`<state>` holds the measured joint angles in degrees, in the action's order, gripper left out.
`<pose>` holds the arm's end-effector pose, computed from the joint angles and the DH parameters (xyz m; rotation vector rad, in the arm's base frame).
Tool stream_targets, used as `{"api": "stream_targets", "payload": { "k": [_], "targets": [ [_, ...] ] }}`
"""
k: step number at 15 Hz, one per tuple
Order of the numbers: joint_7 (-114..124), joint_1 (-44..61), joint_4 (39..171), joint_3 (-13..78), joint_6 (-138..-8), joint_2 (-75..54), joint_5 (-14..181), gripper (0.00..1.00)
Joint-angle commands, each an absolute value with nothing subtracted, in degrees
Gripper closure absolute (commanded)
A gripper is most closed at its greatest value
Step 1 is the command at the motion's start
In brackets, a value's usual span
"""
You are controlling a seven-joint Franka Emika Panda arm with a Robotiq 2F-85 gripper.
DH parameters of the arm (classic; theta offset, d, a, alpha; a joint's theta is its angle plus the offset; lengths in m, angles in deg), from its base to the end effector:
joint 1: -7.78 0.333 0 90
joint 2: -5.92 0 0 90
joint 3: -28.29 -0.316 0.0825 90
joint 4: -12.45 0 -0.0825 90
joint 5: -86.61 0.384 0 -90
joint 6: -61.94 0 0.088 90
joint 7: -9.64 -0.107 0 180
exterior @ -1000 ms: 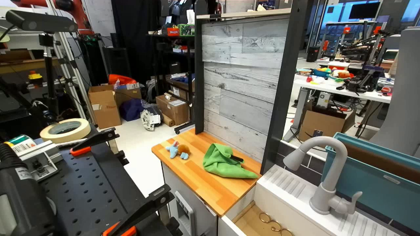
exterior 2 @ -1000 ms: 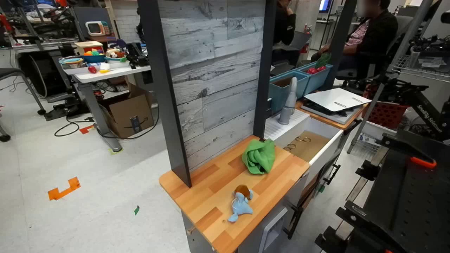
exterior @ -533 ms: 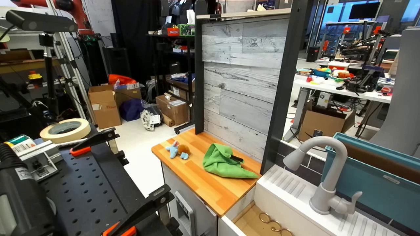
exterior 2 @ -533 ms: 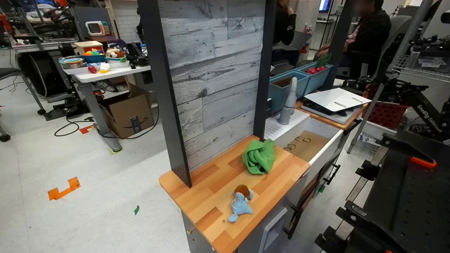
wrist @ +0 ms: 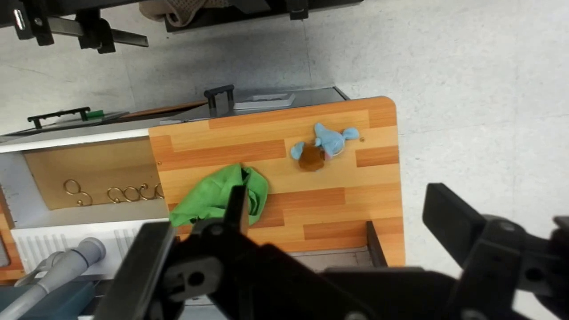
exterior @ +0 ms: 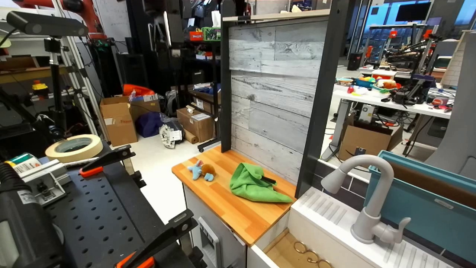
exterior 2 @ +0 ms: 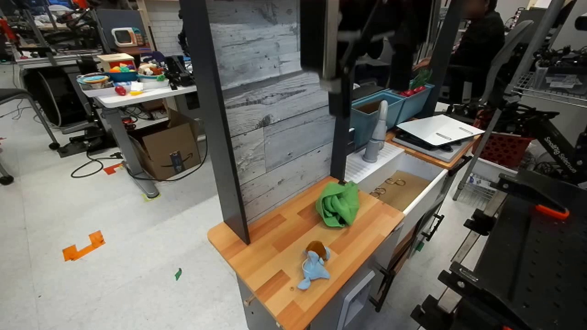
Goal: Move the plushy to the right
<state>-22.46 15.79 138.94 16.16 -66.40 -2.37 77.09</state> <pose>0.5029 0.1788 0.3075 3.0050 -0.1489 -0.0827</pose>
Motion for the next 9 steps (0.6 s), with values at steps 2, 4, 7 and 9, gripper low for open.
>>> {"api": "stream_targets", "payload": {
  "k": [2,4,7,9],
  "targets": [
    [-31.9,19.3,136.6,22.1,-72.1,-13.9,68.7,0.0],
    [-34.7,20.9,135.1,24.8,-73.1,-19.5,66.6,0.0],
    [-35.7,22.7,131.9,27.7,-75.5,-27.0,67.0,0.0],
    [-35.0,23.4,129.0,29.0,-77.4,-31.7,68.4,0.0]
  ]
}}
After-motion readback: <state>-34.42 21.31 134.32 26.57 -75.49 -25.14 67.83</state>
